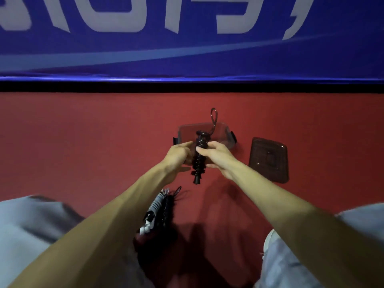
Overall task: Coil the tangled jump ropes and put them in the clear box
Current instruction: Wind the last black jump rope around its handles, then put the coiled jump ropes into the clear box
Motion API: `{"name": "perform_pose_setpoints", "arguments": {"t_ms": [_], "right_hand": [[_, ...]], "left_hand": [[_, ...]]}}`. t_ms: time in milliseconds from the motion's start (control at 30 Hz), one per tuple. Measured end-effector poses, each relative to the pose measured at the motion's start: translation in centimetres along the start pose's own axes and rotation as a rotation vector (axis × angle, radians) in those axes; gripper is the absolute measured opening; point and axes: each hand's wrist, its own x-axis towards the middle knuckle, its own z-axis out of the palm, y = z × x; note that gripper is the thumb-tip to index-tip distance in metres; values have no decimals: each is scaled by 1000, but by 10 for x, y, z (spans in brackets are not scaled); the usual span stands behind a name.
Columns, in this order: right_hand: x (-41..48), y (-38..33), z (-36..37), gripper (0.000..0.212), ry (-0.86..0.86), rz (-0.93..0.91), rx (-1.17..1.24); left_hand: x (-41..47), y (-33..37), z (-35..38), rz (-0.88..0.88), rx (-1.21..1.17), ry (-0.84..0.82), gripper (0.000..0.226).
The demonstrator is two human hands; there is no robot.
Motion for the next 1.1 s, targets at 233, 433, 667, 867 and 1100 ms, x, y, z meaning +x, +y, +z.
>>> {"name": "perform_pose_setpoints", "arguments": {"t_ms": [233,433,667,867,1100], "right_hand": [[51,50,21,24,-144,127,7],[75,90,47,43,-133,183,-55],[91,115,52,40,-142,218,-60],[97,101,42,35,-132,174,-11],[121,67,19,22,-139,74,11]], "left_hand": [[38,-60,-41,-145,71,63,33],[71,-151,-75,-343,938,175,34],[72,-216,-80,-339,1215,152,69],[86,-193,-87,-433,686,237,36],[111,-118,-72,-212,-45,201,8]]}}
